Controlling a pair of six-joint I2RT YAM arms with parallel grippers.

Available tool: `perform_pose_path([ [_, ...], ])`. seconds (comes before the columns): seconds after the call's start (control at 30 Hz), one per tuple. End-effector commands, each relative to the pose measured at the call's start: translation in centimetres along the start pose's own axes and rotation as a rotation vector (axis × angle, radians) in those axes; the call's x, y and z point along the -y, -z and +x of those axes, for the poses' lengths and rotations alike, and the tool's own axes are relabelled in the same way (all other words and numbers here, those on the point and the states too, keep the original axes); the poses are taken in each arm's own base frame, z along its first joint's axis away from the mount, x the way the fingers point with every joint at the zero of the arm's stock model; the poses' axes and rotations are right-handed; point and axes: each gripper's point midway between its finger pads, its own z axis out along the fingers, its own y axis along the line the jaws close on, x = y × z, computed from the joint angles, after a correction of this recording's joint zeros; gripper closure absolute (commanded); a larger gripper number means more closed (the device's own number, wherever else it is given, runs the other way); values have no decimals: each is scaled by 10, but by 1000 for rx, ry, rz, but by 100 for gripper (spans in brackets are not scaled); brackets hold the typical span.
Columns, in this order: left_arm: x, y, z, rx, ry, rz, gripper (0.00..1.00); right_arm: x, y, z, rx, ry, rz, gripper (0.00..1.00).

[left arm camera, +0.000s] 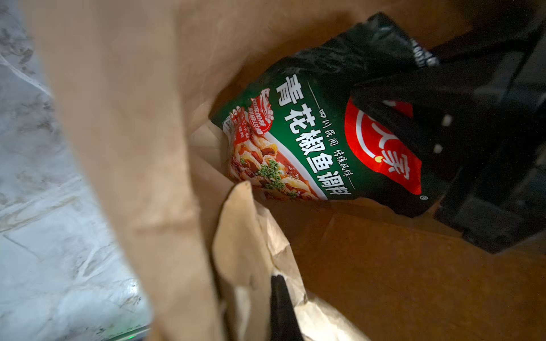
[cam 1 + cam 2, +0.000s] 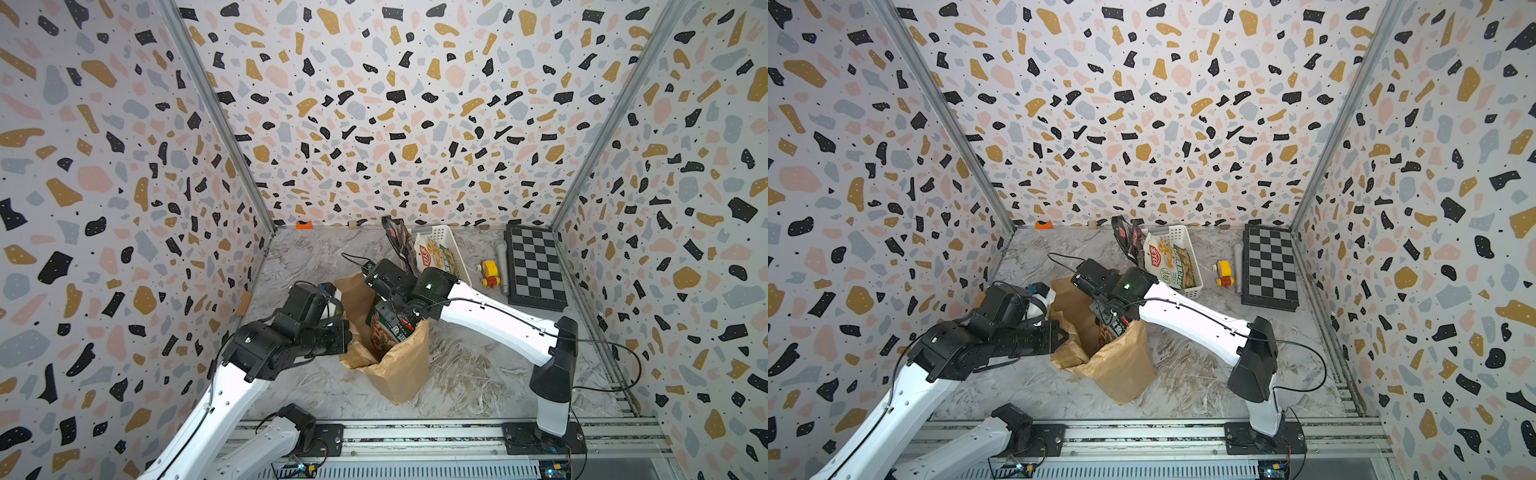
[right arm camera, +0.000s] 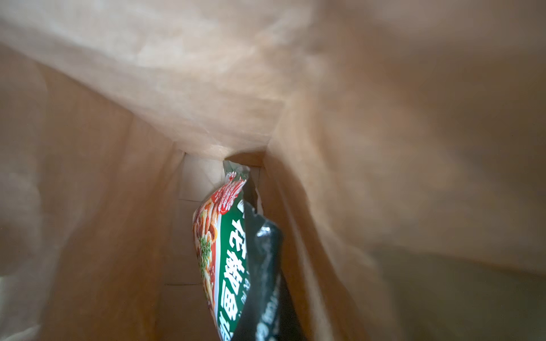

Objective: Place the condiment packets inside the bag
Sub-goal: Adjust the condiment packet in the paper bag, then pick up the condiment packet from the storage box.

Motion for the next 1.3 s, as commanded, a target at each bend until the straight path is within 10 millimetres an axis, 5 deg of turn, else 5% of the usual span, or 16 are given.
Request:
perform_pose_path([
  [0.0, 5, 20, -25, 94, -77, -28, 100, -1, -3, 1, -18, 22, -28, 100],
  [0.2, 9, 41, -48, 145, -157, -79, 100, -8, -1, -10, 2, 26, -75, 98],
  [0.53, -7, 29, -38, 130, -160, -128, 100, 22, -16, -13, -9, -30, -9, 79],
  [0.73, -15, 29, -40, 150, -151, -151, 100, 21, 7, -20, 44, -1, -46, 58],
  [0.87, -15, 31, -46, 164, -141, -147, 100, 30, 45, -30, 146, 13, -53, 37],
  [1.1, -10, 35, -65, 217, -177, -148, 100, 69, 138, -52, 503, -1, -7, 10],
  [1.17, -8, 35, -67, 219, -191, -147, 100, 100, 145, -49, 549, -106, 59, 9],
  [1.27, -8, 36, -68, 223, -207, -150, 100, 158, 124, -34, 477, -274, 133, 9],
])
